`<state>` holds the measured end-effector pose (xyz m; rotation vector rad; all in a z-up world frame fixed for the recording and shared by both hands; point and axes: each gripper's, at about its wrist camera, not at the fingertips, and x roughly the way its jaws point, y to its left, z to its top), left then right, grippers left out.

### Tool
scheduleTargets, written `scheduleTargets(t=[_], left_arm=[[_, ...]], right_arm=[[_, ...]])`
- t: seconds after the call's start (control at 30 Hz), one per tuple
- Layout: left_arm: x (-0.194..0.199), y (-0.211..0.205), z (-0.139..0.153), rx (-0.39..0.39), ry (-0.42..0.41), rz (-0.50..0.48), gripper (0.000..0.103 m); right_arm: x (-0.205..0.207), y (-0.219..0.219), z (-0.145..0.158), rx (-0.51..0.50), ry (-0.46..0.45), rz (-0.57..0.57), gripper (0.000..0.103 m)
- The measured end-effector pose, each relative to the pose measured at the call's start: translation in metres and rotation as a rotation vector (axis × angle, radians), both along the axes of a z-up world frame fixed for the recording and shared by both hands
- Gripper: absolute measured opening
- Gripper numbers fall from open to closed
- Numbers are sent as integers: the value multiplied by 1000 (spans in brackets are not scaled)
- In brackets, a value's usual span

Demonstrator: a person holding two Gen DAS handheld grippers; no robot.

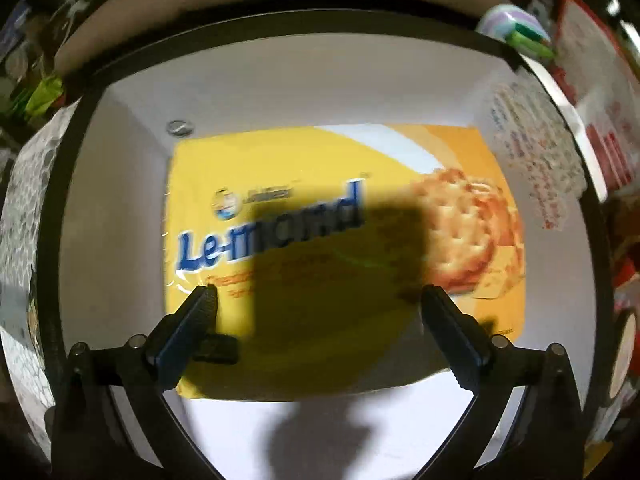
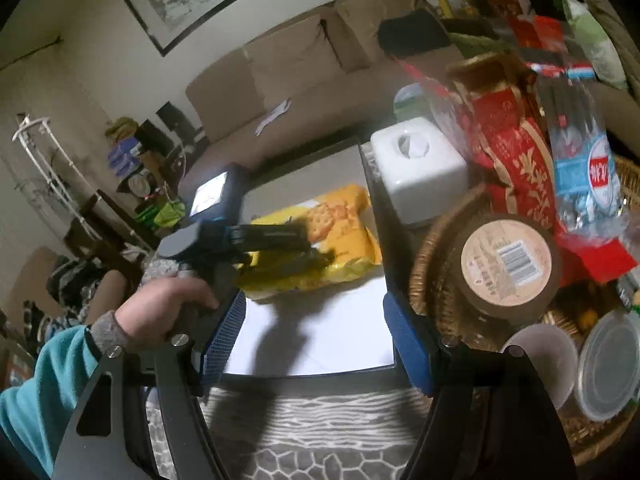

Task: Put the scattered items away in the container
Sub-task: 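Lower the pack into the box and open the left gripper, then withdraw both grippers from the box back over the table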

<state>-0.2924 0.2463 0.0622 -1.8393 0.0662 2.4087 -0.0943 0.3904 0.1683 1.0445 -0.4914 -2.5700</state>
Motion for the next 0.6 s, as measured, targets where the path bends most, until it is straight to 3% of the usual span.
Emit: scheduleTargets(t=[0.17, 0.3, 0.4, 0.47, 0.6], left_arm=[[27, -10, 13, 74, -78, -67, 103], [49, -31, 4, 130, -182, -76, 103], [57, -28, -13, 80, -203, -118, 103], [56, -26, -26, 86, -232, -94, 103], [48, -20, -43, 202, -293, -26, 103]], right_arm=[[4, 10, -2, -29, 2, -19, 74], [4, 11, -4, -43, -5, -16, 74], [4, 9, -4, -42, -5, -14, 74], [5, 7, -4, -37, -7, -12, 74], [4, 6, -4, -31, -7, -7, 74]])
